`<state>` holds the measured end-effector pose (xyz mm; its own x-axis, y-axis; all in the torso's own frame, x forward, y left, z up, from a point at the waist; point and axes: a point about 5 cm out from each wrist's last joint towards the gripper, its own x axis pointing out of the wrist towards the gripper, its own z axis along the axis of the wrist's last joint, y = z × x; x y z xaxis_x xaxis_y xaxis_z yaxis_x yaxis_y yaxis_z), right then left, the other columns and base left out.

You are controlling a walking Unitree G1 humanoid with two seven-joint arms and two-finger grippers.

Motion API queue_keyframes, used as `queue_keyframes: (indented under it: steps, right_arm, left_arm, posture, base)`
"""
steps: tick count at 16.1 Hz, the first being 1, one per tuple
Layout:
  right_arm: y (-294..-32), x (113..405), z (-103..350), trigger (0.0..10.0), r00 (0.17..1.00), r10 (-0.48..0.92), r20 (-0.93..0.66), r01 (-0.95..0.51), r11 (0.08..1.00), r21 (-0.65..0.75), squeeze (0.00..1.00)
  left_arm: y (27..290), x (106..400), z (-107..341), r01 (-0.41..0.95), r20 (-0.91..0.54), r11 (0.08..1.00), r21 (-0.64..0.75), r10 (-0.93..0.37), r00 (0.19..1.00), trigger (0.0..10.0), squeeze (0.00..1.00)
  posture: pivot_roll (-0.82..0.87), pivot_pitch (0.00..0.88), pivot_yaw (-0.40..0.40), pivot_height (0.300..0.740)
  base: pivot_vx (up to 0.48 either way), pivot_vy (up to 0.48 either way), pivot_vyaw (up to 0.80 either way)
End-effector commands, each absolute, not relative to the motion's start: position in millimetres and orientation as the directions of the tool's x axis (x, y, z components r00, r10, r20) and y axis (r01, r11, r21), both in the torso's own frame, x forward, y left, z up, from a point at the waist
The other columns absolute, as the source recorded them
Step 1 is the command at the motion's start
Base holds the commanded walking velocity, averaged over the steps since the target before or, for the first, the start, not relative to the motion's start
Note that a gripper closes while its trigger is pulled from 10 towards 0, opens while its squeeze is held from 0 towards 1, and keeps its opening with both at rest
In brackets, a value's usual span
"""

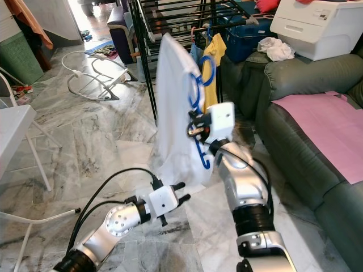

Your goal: Hang hanger

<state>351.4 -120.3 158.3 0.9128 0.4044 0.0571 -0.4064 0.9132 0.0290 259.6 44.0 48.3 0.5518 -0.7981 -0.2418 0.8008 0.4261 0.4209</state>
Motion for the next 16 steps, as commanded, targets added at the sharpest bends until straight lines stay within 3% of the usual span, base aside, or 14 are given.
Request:
queue_keyframes:
  steps: [1, 4, 10, 13, 16]
  right_arm:
    - [-115.8, 351.4, 177.8, 10.0, 0.894, 0.421, 0.154, -0.423, 0.906, -0.019, 0.00]
    - [-120.3, 345.2, 174.0, 10.0, 0.870, 0.457, 0.184, -0.454, 0.889, -0.064, 0.00]
    - [-148.0, 322.3, 148.7, 10.0, 0.813, 0.573, 0.102, -0.563, 0.819, -0.112, 0.00]
    - [-175.2, 293.5, 129.7, 10.0, 0.646, 0.760, -0.072, -0.762, 0.636, -0.124, 0.00]
    - [-190.3, 283.6, 126.8, 10.0, 0.566, 0.810, -0.155, -0.824, 0.551, -0.131, 0.00]
  left_arm:
    - [45.5, 259.8, 49.5, 0.803, -0.245, 0.420, 0.423, -0.800, 0.547, 10.0, 1.00]
    - [57.1, 263.7, 58.9, 0.769, -0.215, 0.451, 0.454, -0.782, 0.585, 10.0, 1.00]
    - [107.6, 267.7, 77.4, 0.694, -0.194, 0.480, 0.536, -0.731, 0.654, 10.0, 1.00]
    - [135.8, 265.2, 94.1, 0.653, -0.182, 0.452, 0.608, -0.722, 0.668, 10.0, 1.00]
    - [145.0, 267.4, 99.7, 0.637, -0.191, 0.426, 0.642, -0.716, 0.672, 10.0, 1.00]
  posture:
    - [-0.12, 0.000, 0.058, 0.740]
    - [-0.12, 0.000, 0.058, 0.740]
    - [-0.11, 0.000, 0.055, 0.740]
    - [-0.11, 0.000, 0.056, 0.740]
    - [-0.11, 0.000, 0.060, 0.740]
  base:
    - [0.000, 0.000, 0.00]
    - [0.000, 0.000, 0.00]
    - [0.000, 0.000, 0.00]
    - [0.000, 0.000, 0.00]
    - [0.000, 0.000, 0.00]
